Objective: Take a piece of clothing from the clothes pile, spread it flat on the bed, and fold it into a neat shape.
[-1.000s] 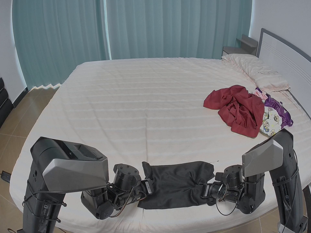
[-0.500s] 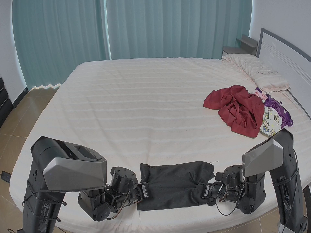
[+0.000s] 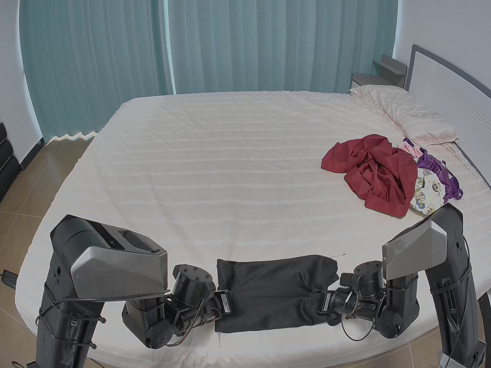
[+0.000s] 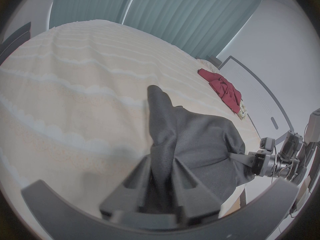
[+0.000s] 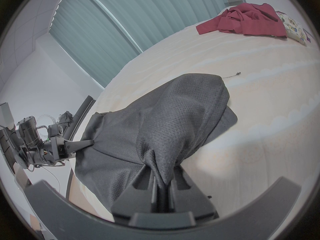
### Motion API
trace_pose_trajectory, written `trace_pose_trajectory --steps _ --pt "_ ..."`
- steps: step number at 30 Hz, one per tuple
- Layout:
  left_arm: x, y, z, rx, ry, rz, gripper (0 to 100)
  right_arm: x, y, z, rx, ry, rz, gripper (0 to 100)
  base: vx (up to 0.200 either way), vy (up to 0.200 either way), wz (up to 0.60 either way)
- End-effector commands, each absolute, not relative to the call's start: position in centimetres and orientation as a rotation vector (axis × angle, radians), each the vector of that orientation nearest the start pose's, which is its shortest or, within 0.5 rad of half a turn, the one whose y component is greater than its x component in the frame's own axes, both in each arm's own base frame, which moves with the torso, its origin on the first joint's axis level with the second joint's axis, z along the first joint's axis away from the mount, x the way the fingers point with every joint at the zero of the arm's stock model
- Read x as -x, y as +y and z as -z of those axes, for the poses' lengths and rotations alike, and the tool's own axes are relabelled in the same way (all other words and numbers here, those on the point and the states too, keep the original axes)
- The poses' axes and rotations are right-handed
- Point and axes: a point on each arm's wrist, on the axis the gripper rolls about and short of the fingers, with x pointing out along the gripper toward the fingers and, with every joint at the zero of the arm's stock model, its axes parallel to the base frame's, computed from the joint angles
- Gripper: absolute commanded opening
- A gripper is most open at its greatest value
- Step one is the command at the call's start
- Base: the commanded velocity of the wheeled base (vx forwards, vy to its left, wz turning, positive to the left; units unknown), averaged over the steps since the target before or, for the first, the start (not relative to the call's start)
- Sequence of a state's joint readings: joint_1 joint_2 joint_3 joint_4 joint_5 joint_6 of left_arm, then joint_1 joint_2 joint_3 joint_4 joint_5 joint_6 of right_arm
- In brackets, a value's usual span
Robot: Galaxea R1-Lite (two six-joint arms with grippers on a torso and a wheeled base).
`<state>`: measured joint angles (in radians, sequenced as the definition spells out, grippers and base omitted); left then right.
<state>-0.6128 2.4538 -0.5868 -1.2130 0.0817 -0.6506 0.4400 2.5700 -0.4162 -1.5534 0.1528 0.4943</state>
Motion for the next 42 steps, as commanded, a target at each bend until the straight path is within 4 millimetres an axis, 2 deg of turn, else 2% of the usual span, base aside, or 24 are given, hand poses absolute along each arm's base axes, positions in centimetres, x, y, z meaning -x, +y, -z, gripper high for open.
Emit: trace_pose_trajectory --steps 1,13,19,24,28,31,34,37,42 --pt "-27.4 -19.1 6.2 0.372 0.752 0.289 100 -27.4 13.3 8.3 -0.378 0.72 -0.417 0 0.0 0.0 0.0" --pt "-27.1 -19.9 5.5 0.411 0.71 0.31 100 -27.4 13.3 8.2 -0.379 0.718 -0.417 0 0.0 0.0 0.0" --pt "-25.6 -20.2 4.3 0.441 0.667 0.376 100 -27.5 13.3 8.2 -0.379 0.714 -0.419 0 0.0 0.0 0.0" --pt "-24.4 -20.6 4.4 0.433 0.666 0.411 100 -27.4 13.3 8.1 -0.379 0.714 -0.419 0 0.0 0.0 0.0" --pt "-24.7 -20.5 5.2 0.399 0.668 0.402 100 -27.4 13.3 8.2 -0.379 0.715 -0.418 0 0.0 0.0 0.0" --pt "-25.3 -20.0 6.5 0.366 0.691 0.375 100 -27.4 13.3 8.2 -0.379 0.715 -0.418 0 0.0 0.0 0.0" --pt "-25.7 -20.0 6.7 0.368 0.689 0.368 100 -27.4 13.3 8.2 -0.379 0.716 -0.42 0 0.0 0.0 0.0" --pt "-27.0 -20.2 6.7 0.393 0.655 0.362 100 -27.4 13.4 8.2 -0.379 0.714 -0.42 0 0.0 0.0 0.0" --pt "-27.1 -20.3 6.4 0.42 0.652 0.366 100 -27.5 13.4 8.2 -0.378 0.714 -0.421 0 0.0 0.0 0.0"
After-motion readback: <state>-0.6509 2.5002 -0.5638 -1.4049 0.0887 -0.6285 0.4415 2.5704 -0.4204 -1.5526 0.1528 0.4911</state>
